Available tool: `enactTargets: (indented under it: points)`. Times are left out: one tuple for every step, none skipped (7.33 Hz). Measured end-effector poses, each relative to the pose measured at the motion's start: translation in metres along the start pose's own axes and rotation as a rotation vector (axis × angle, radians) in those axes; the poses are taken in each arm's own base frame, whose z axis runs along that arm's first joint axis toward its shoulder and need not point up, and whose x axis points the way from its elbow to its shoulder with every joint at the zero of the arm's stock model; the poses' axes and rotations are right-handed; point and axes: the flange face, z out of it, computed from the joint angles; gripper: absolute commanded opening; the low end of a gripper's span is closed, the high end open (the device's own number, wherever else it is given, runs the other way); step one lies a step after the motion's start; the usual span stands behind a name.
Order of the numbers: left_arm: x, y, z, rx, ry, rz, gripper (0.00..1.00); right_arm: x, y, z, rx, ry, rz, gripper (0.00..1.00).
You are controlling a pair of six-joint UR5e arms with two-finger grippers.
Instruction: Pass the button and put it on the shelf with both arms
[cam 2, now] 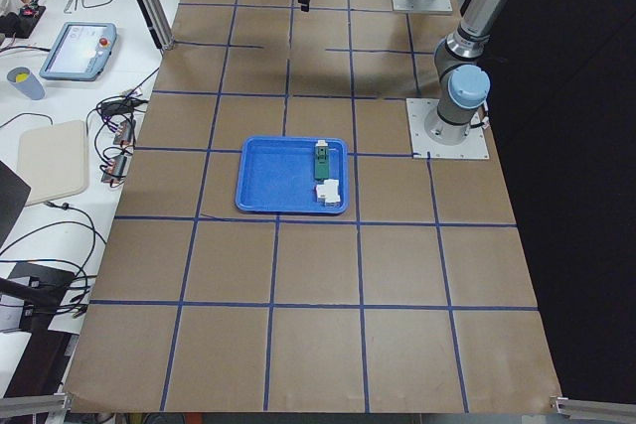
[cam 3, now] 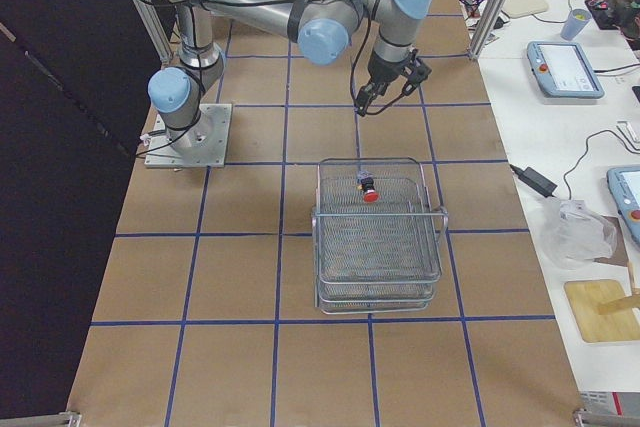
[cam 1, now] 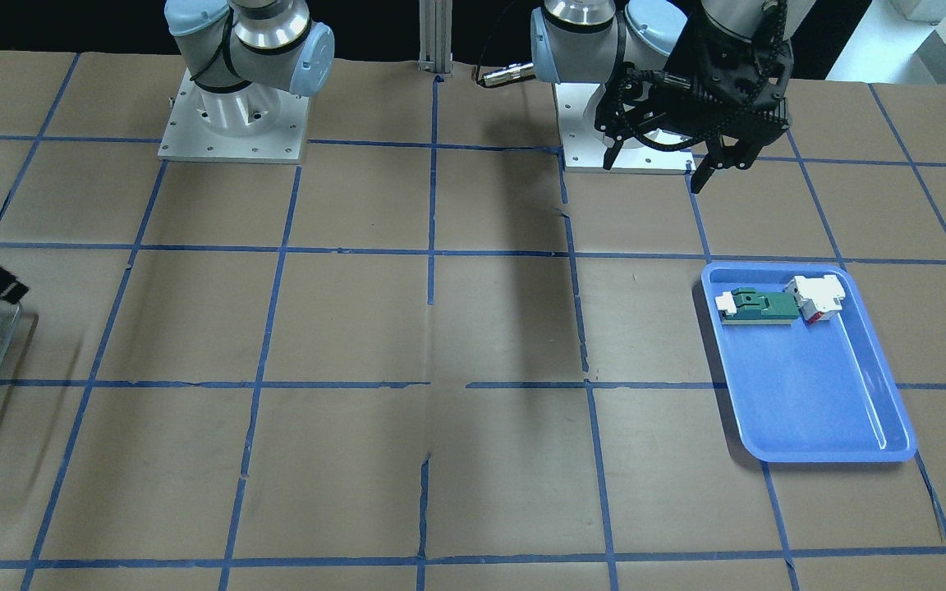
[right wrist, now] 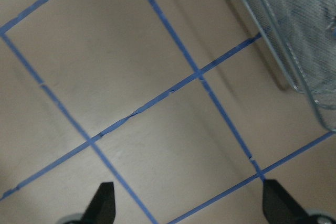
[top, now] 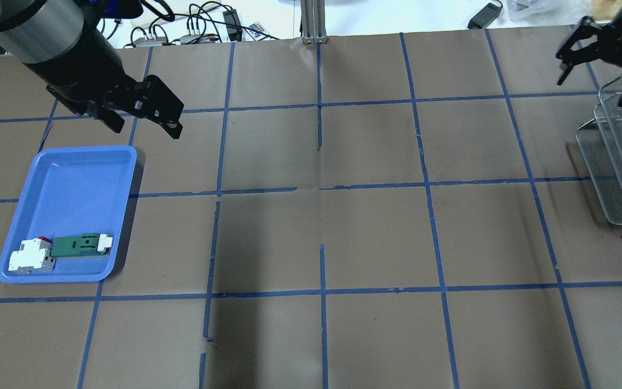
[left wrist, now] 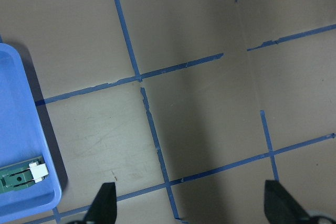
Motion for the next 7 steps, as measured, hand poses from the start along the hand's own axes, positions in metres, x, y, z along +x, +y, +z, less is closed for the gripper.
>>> enactTargets:
  points:
    - [-0.002, 0.0, 0.0, -0.001, 0.0, -0.004, 1.0, -0.049, 0.046, -0.005, 0.008, 0.006, -0.107, 1.0]
    - [-0.002, 0.0, 0.0, -0.002, 0.0, -0.005, 1.0, -0.086, 0.093, -0.005, 0.012, 0.013, -0.205, 1.0]
    - [-0.002, 0.0, 0.0, -0.003, 0.001, -0.006, 1.0, -0.104, 0.129, -0.004, 0.02, 0.013, -0.272, 1.0]
    - [-0.003, 0.001, 0.0, -0.004, 0.001, -0.006, 1.0, -0.108, 0.149, -0.003, 0.022, 0.011, -0.314, 1.0]
    - [-0.003, 0.001, 0.0, -0.005, 0.001, -0.005, 1.0, -0.107, 0.163, -0.007, 0.028, 0.008, -0.337, 1.0]
    - [-0.003, 0.001, 0.0, -0.005, 0.001, -0.006, 1.0, -0.104, 0.176, -0.01, 0.033, 0.006, -0.363, 1.0]
    - [-0.003, 0.001, 0.0, -0.004, 0.001, -0.006, 1.0, -0.101, 0.185, -0.009, 0.03, 0.007, -0.391, 1.0]
